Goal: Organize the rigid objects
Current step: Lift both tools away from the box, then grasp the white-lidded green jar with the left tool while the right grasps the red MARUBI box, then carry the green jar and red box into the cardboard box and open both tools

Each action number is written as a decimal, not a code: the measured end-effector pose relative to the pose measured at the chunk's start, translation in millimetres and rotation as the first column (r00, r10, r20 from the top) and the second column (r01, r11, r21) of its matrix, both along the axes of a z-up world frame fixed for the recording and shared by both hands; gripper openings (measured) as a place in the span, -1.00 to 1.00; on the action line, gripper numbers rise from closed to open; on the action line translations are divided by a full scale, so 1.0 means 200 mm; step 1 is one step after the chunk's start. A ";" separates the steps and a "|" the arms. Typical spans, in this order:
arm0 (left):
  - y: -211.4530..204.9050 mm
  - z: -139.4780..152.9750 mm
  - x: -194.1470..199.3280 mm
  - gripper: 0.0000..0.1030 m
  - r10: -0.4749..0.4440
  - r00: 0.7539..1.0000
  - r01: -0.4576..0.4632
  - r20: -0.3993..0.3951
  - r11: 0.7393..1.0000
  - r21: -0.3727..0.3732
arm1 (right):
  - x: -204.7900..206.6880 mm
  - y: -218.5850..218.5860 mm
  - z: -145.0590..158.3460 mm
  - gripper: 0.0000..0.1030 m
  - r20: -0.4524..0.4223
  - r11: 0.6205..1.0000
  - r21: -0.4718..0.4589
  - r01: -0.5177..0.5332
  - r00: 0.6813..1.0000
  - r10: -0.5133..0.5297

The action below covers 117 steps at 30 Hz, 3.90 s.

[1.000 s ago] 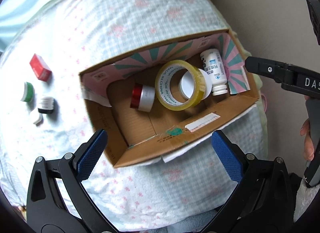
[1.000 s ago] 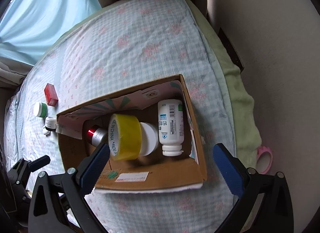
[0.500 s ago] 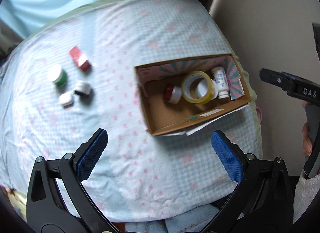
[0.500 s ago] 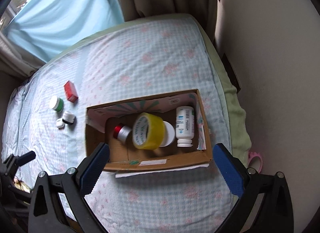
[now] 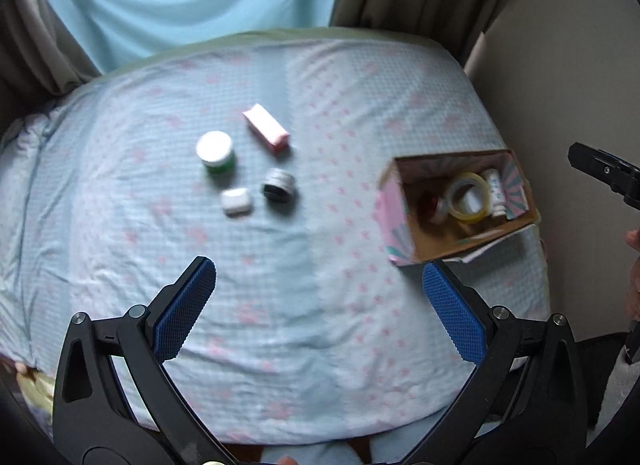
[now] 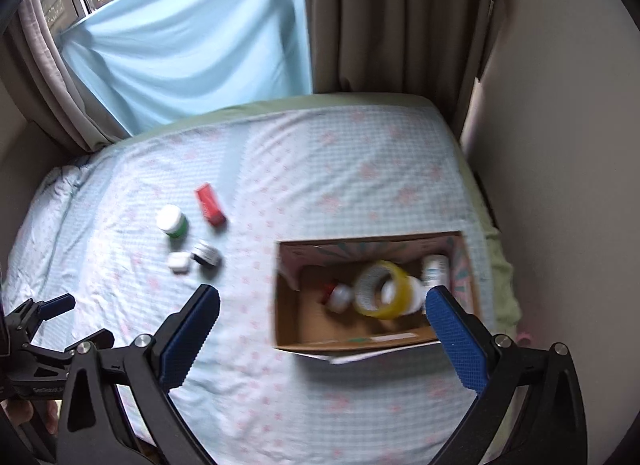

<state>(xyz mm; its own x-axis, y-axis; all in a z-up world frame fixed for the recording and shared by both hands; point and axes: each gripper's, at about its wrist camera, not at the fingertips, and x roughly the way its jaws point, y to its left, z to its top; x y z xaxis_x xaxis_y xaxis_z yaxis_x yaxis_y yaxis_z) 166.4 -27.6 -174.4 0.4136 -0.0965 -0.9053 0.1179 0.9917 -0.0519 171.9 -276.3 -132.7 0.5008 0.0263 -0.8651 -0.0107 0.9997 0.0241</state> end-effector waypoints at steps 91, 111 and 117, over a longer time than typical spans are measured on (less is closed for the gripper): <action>0.86 -1.29 1.34 0.31 -0.039 0.997 0.029 -0.061 0.988 -0.151 | 1.57 1.48 -1.57 -0.26 -0.514 0.916 -0.064 -0.396 0.800 0.310; 0.79 -0.35 1.08 0.31 -0.058 0.992 0.081 0.109 0.972 -0.222 | 1.28 1.21 -0.69 -0.26 -0.324 0.961 0.007 -0.277 0.908 0.265; 0.54 -0.04 0.87 0.31 -0.104 0.984 0.134 0.145 0.966 -0.220 | 1.03 0.95 -0.36 -0.26 -0.246 0.972 0.031 -0.235 0.940 0.235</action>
<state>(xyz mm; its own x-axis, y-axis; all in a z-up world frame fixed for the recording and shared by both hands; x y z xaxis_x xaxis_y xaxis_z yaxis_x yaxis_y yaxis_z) 340.6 81.4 -182.1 0.4999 -0.3496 -0.7924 0.2551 0.9338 -0.2510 377.0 -85.9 -204.5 0.2514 0.1186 -0.9606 -0.2390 0.9693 0.0571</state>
